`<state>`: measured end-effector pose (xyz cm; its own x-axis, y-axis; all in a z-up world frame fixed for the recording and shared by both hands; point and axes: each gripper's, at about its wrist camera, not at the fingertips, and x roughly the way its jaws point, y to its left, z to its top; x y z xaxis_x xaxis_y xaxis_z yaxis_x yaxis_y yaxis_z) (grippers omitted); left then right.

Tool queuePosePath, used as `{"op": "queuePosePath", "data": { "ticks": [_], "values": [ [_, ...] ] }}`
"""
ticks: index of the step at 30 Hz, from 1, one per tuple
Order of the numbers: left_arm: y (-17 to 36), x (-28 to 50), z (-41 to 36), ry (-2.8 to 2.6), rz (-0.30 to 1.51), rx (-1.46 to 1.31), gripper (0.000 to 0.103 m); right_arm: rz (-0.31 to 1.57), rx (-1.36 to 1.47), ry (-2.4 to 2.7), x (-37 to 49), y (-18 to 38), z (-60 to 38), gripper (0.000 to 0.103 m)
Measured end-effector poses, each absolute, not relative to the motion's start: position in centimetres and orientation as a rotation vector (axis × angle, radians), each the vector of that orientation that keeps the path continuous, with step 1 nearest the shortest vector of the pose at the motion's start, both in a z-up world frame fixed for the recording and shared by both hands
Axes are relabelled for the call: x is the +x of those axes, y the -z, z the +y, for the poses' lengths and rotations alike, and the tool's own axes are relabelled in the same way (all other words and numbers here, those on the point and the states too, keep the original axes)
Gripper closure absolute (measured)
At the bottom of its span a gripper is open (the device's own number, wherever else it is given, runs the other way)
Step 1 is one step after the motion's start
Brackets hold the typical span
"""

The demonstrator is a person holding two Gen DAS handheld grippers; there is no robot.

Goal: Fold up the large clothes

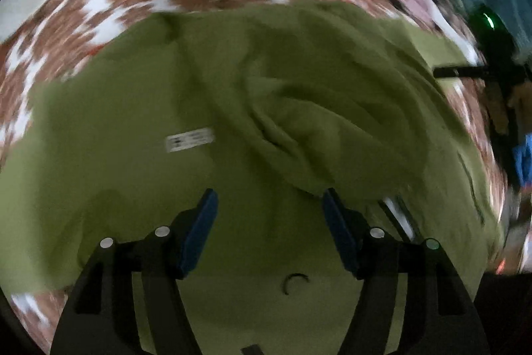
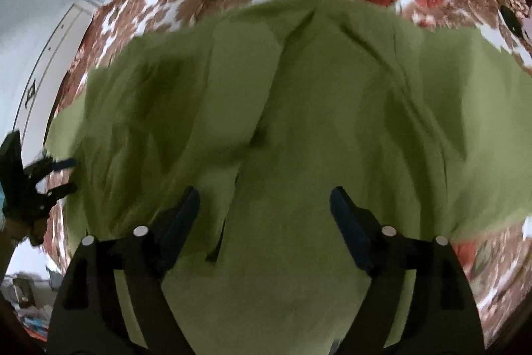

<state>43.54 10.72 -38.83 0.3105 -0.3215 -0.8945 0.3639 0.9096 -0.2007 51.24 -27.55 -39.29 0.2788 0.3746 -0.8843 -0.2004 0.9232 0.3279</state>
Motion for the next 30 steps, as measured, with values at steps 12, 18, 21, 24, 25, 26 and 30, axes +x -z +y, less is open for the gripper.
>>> {"op": "queuePosePath", "data": {
  "ticks": [12, 18, 21, 24, 25, 26, 30],
  "values": [
    [43.0, 60.3, 11.9, 0.301, 1.094, -0.241, 0.039, 1.208, 0.289, -0.426, 66.2, 43.7, -22.2, 0.03],
    [46.4, 63.7, 10.7, 0.347, 1.178, -0.322, 0.099, 1.252, 0.304, -0.426, 67.4, 46.0, -21.6, 0.075],
    [45.0, 64.1, 8.8, 0.379, 1.137, -0.261, 0.102, 1.207, 0.23, -0.431, 67.4, 44.8, -21.4, 0.088],
    [43.0, 65.2, 8.0, 0.375, 1.081, -0.233, 0.102, 1.148, 0.173, -0.44, 68.5, 42.4, -21.2, 0.09],
    [42.7, 65.8, 8.2, 0.366, 1.072, -0.23, 0.102, 1.137, 0.164, -0.446, 69.0, 41.8, -21.2, 0.09],
    [42.6, 66.2, 8.3, 0.356, 1.069, -0.224, 0.102, 1.127, 0.153, -0.452, 69.7, 41.4, -21.1, 0.09],
    [44.8, 66.9, 8.7, 0.285, 1.123, -0.158, 0.1, 1.197, 0.07, -0.429, 71.2, 44.3, -20.3, 0.078]
  ]
}}
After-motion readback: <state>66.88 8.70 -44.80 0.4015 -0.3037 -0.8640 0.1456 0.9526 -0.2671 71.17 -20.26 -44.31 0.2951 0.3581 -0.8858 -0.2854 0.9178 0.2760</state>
